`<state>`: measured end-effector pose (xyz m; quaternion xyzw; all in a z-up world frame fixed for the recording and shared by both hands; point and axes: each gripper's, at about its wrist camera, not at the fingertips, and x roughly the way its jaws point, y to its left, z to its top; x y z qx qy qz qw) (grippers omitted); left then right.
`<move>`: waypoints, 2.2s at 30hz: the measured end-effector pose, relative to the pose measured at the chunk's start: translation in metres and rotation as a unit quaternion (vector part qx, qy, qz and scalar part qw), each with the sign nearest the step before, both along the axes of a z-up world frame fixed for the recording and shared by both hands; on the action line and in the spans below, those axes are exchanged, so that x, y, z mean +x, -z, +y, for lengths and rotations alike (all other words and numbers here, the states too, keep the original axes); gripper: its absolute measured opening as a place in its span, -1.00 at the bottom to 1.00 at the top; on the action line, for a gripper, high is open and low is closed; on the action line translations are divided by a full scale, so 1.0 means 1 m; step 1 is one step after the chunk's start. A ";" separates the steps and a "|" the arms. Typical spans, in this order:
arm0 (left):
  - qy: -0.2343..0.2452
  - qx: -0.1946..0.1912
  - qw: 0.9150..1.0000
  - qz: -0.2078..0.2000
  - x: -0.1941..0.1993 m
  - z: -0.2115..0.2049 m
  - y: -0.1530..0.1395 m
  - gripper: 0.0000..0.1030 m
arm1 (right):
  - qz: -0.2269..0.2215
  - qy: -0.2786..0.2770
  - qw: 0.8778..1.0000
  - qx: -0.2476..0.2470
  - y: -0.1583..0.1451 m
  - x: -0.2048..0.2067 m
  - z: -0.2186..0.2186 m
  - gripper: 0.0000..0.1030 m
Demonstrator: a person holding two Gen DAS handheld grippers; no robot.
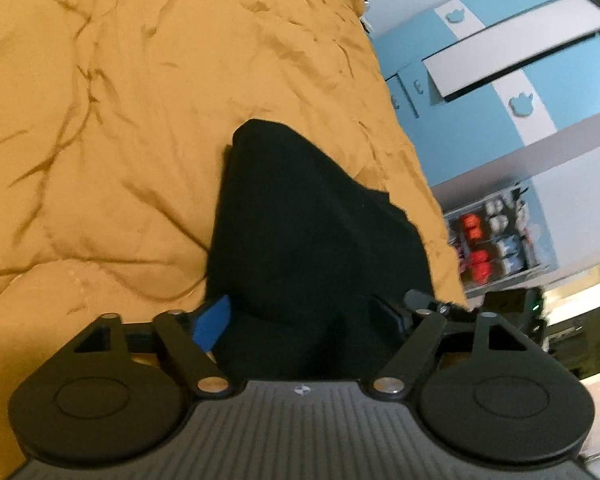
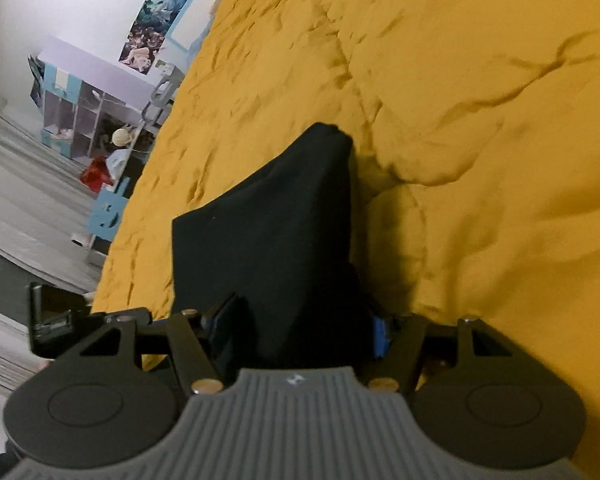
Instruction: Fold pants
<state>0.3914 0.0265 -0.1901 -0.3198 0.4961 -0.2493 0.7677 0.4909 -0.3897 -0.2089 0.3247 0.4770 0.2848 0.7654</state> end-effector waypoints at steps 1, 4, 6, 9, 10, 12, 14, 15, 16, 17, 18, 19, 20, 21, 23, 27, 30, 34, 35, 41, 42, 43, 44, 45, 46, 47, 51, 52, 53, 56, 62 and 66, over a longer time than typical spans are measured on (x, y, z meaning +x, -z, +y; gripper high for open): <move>-0.002 -0.011 1.000 0.005 0.003 0.000 0.003 0.92 | 0.001 -0.003 1.000 0.003 0.002 0.002 0.003 0.19; -0.006 -0.020 1.000 0.013 0.009 -0.002 0.008 0.94 | 0.002 -0.012 1.000 0.012 0.004 0.003 0.013 0.13; -0.005 -0.010 1.000 0.008 0.009 -0.005 0.006 0.94 | -0.003 -0.020 1.000 0.005 0.004 0.004 0.019 0.02; -0.001 0.009 1.000 -0.002 0.005 -0.008 0.001 0.93 | -0.006 -0.023 1.000 0.002 0.000 0.001 0.022 -0.05; -0.001 0.014 1.000 -0.004 0.005 -0.010 -0.001 0.92 | -0.007 -0.022 1.000 0.003 0.000 0.000 0.022 -0.06; 0.000 0.023 1.000 -0.009 0.004 -0.011 -0.005 0.91 | -0.008 -0.022 1.000 0.003 0.000 -0.001 0.023 -0.06; -0.003 0.023 1.000 -0.014 0.003 -0.011 -0.009 0.91 | -0.010 -0.021 1.000 0.001 0.000 -0.001 0.022 -0.06; -0.005 0.019 1.000 -0.017 0.002 -0.011 -0.010 0.91 | -0.010 -0.021 1.000 0.001 0.000 -0.001 0.022 -0.06; -0.007 0.011 1.000 -0.021 0.002 -0.010 -0.011 0.90 | -0.011 -0.020 1.000 0.001 0.000 -0.001 0.023 -0.06; -0.008 -0.003 1.000 -0.026 0.001 -0.008 -0.013 0.87 | -0.011 -0.020 1.000 0.002 0.000 -0.001 0.024 -0.06; -0.009 -0.016 0.999 -0.030 0.001 -0.006 -0.013 0.87 | -0.011 -0.019 1.000 0.002 0.000 -0.001 0.024 -0.06; -0.009 -0.026 0.999 -0.032 0.000 -0.005 -0.014 0.87 | -0.012 -0.019 1.000 0.002 0.001 -0.001 0.025 -0.06; -0.009 -0.027 0.999 -0.032 0.001 -0.006 -0.013 0.87 | -0.012 -0.019 1.000 0.002 0.001 -0.001 0.025 -0.06; -0.008 -0.027 0.999 -0.030 0.002 -0.006 -0.011 0.87 | -0.012 -0.019 1.000 0.003 0.002 0.000 0.025 -0.06; -0.011 -0.040 0.999 -0.026 0.006 -0.006 -0.007 0.87 | -0.012 -0.019 1.000 0.002 0.002 0.000 0.026 -0.06; -0.030 -0.113 0.993 -0.027 0.013 0.003 -0.002 0.86 | -0.012 -0.020 1.000 0.006 0.002 0.000 0.022 -0.06; -0.024 -0.100 0.995 -0.016 0.022 -0.004 0.003 0.70 | -0.012 -0.020 1.000 0.006 0.002 -0.001 0.022 -0.06; -0.023 -0.087 0.996 -0.019 0.026 -0.010 0.006 0.39 | -0.009 -0.013 1.000 0.014 0.006 0.000 0.019 -0.14; -0.029 -0.077 0.996 -0.017 0.026 -0.008 0.004 0.23 | -0.009 -0.011 1.000 0.016 0.006 0.000 0.018 -0.15; -0.059 0.023 0.998 -0.022 0.016 0.012 -0.016 0.37 | -0.014 -0.011 1.000 0.017 0.006 -0.004 0.015 -0.15; -0.056 0.034 0.998 -0.022 0.014 0.014 -0.016 0.42 | -0.014 -0.011 1.000 0.016 0.006 -0.004 0.014 -0.15; -0.051 0.033 0.998 -0.017 0.014 0.014 -0.013 0.45 | -0.014 -0.011 1.000 0.016 0.006 -0.004 0.014 -0.15; -0.047 0.030 0.998 -0.009 0.016 0.014 -0.008 0.46 | -0.014 -0.011 1.000 0.016 0.006 -0.004 0.014 -0.15; -0.043 0.029 0.999 0.000 0.018 0.012 -0.003 0.49 | -0.014 -0.011 1.000 0.016 0.005 -0.004 0.013 -0.15; -0.037 0.030 0.999 0.006 0.021 0.009 0.003 0.53 | -0.015 -0.011 1.000 0.015 0.005 -0.004 0.013 -0.15; -0.030 0.033 0.999 0.005 0.023 0.005 0.008 0.56 | -0.016 -0.011 1.000 0.015 0.005 -0.005 0.014 -0.15; -0.013 -0.014 1.000 -0.008 0.027 -0.006 0.018 0.82 | -0.016 -0.011 1.000 0.016 0.006 -0.005 0.013 -0.15; -0.009 -0.049 0.999 -0.006 0.029 -0.005 0.020 0.82 | -0.015 -0.010 1.000 0.017 0.006 -0.005 0.012 -0.15; -0.011 -0.080 0.997 -0.005 0.028 -0.001 0.020 0.82 | -0.014 -0.010 1.000 0.021 0.007 -0.005 0.012 -0.15; -0.028 -0.130 0.991 -0.007 0.024 0.015 0.024 0.36 | -0.010 -0.006 0.999 0.036 0.008 -0.005 0.009 -0.27; -0.073 -0.162 0.984 0.029 0.010 0.038 0.036 -0.47 | -0.004 0.008 0.997 0.079 0.006 -0.008 0.000 -0.57; -0.056 -0.181 0.982 0.002 -0.001 0.033 -0.002 -0.49 | -0.017 0.027 0.991 0.130 -0.021 -0.025 -0.012 -0.62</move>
